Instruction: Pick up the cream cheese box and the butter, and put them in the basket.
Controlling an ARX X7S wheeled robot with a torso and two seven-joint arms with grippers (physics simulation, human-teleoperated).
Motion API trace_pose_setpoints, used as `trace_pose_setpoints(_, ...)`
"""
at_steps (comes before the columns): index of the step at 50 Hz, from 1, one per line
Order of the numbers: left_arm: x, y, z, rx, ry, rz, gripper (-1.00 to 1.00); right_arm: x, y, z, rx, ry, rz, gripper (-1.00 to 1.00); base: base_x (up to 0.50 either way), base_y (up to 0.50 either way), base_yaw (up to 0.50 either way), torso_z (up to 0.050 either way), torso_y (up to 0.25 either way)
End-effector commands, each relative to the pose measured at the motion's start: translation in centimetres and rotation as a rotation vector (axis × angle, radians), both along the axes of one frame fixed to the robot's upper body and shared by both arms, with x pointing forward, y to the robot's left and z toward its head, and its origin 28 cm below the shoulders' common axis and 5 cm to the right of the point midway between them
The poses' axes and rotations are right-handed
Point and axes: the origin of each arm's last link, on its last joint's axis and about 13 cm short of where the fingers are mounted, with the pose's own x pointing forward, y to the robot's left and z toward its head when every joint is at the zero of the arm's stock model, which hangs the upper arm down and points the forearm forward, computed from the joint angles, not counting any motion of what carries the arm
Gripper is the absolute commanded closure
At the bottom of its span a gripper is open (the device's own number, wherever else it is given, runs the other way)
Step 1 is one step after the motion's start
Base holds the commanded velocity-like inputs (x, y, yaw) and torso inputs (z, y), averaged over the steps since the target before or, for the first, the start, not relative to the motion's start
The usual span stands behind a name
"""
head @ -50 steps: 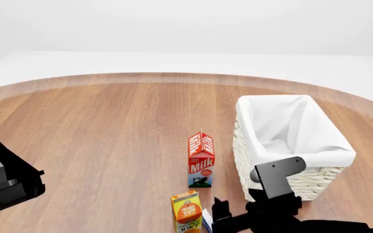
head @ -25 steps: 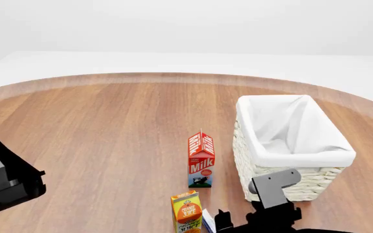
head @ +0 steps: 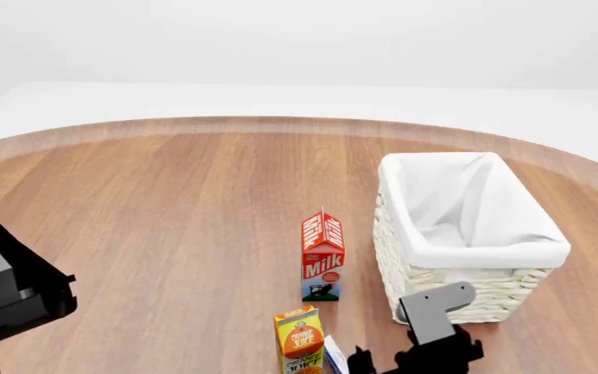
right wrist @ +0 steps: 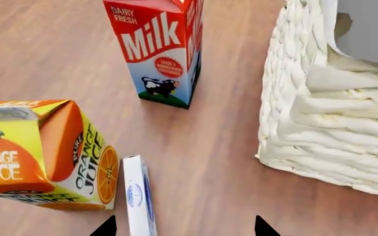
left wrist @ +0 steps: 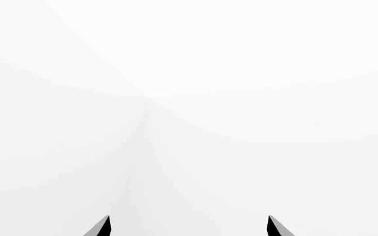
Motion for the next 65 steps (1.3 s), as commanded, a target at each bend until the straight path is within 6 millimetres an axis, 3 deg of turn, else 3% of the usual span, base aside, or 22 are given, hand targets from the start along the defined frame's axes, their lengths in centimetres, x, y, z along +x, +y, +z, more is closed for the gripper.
trace_pose_setpoints(1, -0.1, 0.3, 0.0, 0.012, -0.016, 0.012, -1.00, 0.4, 0.2, -0.8, -0.005, -0.014, 0.030, -1.00, 0.00, 0.00, 0.00, 0.000, 0.000)
trace_pose_setpoints(65, 0.0, 0.3, -0.2, 0.013, -0.011, 0.009, -1.00, 1.9, 1.1, -3.5, -0.112, -0.010, 0.130, -1.00, 0.00, 0.00, 0.00, 0.000, 0.000)
